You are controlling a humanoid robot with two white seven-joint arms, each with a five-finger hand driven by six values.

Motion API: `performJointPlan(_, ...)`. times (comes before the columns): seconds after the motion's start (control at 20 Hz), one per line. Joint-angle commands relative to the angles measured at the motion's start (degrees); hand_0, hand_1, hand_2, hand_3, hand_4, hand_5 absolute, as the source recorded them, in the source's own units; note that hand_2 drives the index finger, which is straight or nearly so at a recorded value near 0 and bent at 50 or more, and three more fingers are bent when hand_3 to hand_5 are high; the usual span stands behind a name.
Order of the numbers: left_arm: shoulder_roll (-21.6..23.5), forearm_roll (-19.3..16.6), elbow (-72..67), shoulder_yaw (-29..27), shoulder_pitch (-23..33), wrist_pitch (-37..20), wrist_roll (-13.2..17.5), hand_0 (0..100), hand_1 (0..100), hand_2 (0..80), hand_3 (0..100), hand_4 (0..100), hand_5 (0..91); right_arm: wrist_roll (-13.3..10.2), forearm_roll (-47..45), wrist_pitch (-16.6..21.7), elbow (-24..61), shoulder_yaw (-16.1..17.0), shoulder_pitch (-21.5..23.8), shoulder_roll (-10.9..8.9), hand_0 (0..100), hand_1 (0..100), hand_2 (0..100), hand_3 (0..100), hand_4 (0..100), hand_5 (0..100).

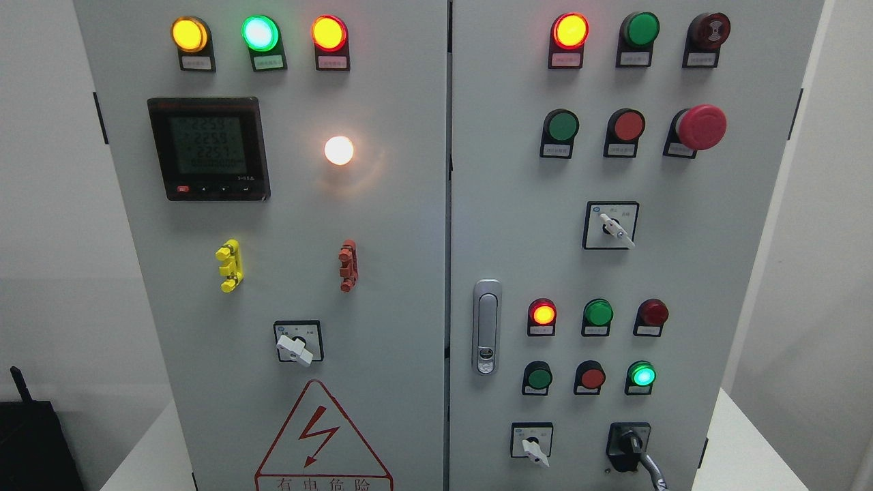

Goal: Trip black knob to open circuit

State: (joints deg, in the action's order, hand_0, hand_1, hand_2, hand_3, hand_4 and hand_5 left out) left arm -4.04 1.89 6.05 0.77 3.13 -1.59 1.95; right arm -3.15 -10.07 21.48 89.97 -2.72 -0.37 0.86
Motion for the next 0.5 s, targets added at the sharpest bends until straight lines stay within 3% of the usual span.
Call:
performJointPlan(0.0, -0.1, 0.1, 0.0, -0.1, -0.2, -0.1, 0.0, 12, 39, 0.0, 0, 0, 0.0, 0.4, -0.2, 0.9, 1.3, 0.3, -0.4, -0.07, 100, 90, 0, 100, 89, 82)
performJointPlan(0.45, -0.1, 0.1, 0.0, -0.1, -0.2, -0.1, 0.0, 12, 39, 0.0, 0, 0, 0.0, 0.1, -0.3, 1.0, 4.2, 0.3, 3.4, 0.54, 100, 89, 0, 100, 89, 82)
